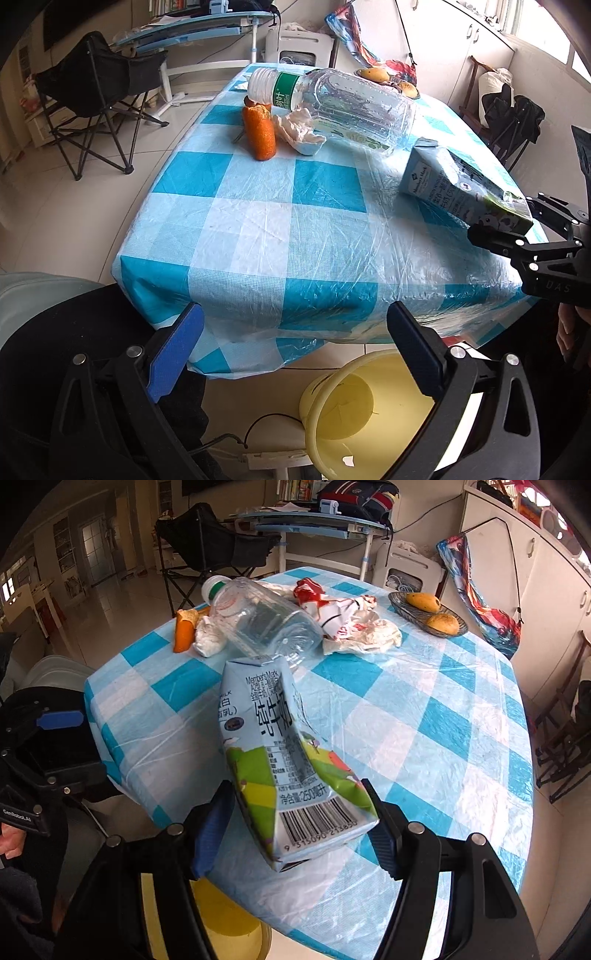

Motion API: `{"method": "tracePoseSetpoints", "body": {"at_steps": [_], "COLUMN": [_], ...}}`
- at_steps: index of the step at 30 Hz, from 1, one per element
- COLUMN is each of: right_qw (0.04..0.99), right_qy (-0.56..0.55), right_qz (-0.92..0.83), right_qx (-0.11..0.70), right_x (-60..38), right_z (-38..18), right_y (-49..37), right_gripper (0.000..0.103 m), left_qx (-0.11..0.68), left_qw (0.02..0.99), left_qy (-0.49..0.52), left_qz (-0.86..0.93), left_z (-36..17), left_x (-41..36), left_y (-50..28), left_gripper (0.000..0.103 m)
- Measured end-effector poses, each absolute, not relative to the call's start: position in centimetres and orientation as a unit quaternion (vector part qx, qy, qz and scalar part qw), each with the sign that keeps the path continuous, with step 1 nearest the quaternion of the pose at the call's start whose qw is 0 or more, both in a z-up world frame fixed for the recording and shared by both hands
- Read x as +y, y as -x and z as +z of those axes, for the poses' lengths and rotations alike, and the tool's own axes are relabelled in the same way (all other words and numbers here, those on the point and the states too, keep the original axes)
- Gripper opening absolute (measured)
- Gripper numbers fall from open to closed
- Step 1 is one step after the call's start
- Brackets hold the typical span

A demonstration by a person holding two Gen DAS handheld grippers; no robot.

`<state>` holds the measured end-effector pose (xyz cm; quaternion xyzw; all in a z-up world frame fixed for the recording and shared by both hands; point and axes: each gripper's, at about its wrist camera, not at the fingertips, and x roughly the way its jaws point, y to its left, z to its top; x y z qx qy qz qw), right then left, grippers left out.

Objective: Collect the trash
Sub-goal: 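Grasp the white-and-green milk carton with the right gripper and lift it, then carry the milk carton with the right gripper toward the yellow bucket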

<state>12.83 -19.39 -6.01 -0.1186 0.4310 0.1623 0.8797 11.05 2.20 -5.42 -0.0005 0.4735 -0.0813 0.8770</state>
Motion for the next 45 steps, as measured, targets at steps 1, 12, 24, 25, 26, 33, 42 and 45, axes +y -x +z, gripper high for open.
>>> {"method": "tracePoseSetpoints", "body": {"at_steps": [1, 12, 24, 25, 26, 33, 42, 45], "right_qw": [0.882, 0.886, 0.892, 0.892, 0.893, 0.892, 0.889, 0.887], "right_qy": [0.11, 0.089, 0.07, 0.069, 0.065, 0.016, -0.017, -0.026], "right_qz": [0.149, 0.132, 0.14, 0.142, 0.145, 0.175, 0.211, 0.209], "right_qx": [0.434, 0.436, 0.423, 0.423, 0.422, 0.416, 0.406, 0.411], "right_x": [-20.1, -20.7, -20.8, -20.8, -20.8, -21.3, -21.9, -22.2], "right_z": [-6.1, -7.1, -7.4, -7.4, -7.3, -6.6, -5.2, -5.6], "right_y": [-12.9, -13.5, -13.4, -13.3, -13.3, -12.8, -11.1, -10.9], "right_gripper": [0.066, 0.076, 0.066, 0.066, 0.066, 0.063, 0.005, 0.005], "left_qx": [0.473, 0.458, 0.422, 0.421, 0.422, 0.453, 0.451, 0.449], "left_qw": [0.878, 0.881, 0.885, 0.886, 0.887, 0.886, 0.891, 0.892], "left_qy": [-0.003, -0.112, -0.193, -0.19, -0.186, -0.077, 0.009, 0.016], "left_qz": [-0.08, -0.037, -0.031, -0.031, -0.033, -0.067, -0.046, -0.043], "left_z": [-5.4, -5.1, -4.0, -4.0, -3.9, -3.6, -2.2, -1.9], "left_x": [2.1, -0.6, -3.3, -3.3, -3.2, -0.4, 2.5, 2.6], "left_y": [-11.0, -10.0, -8.2, -8.2, -8.1, -8.8, -10.1, -10.5], "left_gripper": [0.096, 0.096, 0.096, 0.096, 0.096, 0.096, 0.096, 0.096]}}
